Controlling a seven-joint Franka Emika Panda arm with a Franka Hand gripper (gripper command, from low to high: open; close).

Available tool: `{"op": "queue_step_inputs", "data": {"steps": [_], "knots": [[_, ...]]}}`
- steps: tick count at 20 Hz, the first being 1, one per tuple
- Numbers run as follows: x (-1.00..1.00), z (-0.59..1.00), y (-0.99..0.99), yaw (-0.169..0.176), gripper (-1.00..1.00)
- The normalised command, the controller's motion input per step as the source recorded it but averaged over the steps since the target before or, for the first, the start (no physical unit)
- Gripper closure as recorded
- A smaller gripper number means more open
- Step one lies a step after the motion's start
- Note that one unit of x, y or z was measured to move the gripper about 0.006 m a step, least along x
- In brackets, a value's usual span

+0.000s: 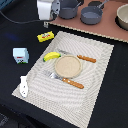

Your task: Interact with the objects in diverse but meaningful ways.

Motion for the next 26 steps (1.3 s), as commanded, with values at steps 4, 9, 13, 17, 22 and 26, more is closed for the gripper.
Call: {"op": "queue_step_inputs", "data": {"steps": [4,9,13,17,22,26], "knots": [[-0.47,-0.55,-0.04,0.120,-1.00],[-0.30,-0.53,0.00,0.102,-1.00],[-0.09,-0.48,0.00,0.073,-1.00],[-0.07,-0.44,0.00,0.057,-1.00],[-0.06,-0.43,0.00,0.061,1.00],[-0.04,-0.22,-0.01,0.060,1.00]]}}
